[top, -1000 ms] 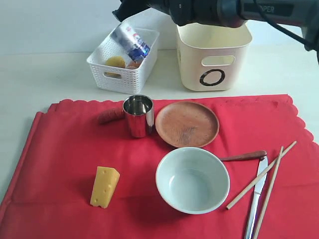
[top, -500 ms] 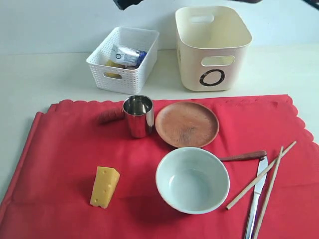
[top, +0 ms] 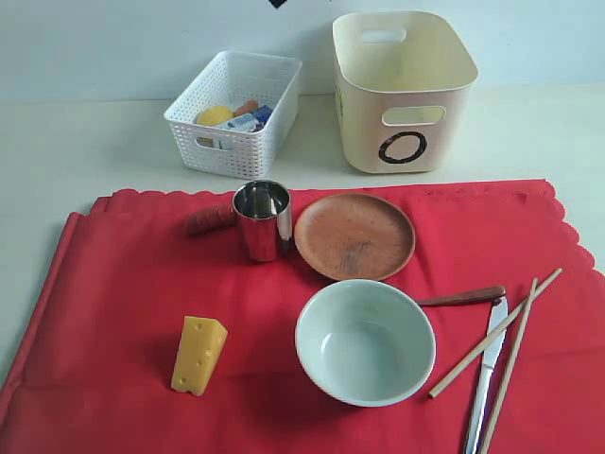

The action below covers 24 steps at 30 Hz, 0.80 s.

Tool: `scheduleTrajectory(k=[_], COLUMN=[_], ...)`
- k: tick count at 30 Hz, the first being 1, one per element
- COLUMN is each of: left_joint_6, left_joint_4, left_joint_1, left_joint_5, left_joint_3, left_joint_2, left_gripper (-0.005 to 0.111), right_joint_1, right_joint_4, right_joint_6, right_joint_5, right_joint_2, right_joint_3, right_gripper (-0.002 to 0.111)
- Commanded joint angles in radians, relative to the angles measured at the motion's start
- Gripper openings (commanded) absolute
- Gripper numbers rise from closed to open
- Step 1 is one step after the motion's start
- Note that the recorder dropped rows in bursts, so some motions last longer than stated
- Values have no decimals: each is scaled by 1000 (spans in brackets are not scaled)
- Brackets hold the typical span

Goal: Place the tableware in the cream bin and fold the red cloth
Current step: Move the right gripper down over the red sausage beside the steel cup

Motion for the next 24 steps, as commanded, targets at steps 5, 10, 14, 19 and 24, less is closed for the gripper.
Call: scheduleTrajectory(k=[5, 10, 14, 19, 24], left_joint_6=[-4, -2, -2, -4, -4], left_joint_4=[-1, -1, -1, -1, -1], left_joint_1=[4, 4, 4, 4, 4], left_joint_5=[-1, -1, -1, -1, -1], left_joint_3=[3, 3, 3, 3, 3], left_joint_2=[-6, -6, -6, -6, -6], left_gripper=[1, 1, 1, 1, 1], right_joint_1=[0, 0, 0, 27, 97], right_joint_4=[438, 501, 510, 530, 513], right_joint_6=[-404, -439, -441, -448, -452], right_joint_5=[354, 366, 349, 252, 55], right_joint_2=[45, 129, 206, 281, 324], right_joint_3=[-3, -3, -3, -3, -3], right_gripper=[51, 51, 51, 51, 58])
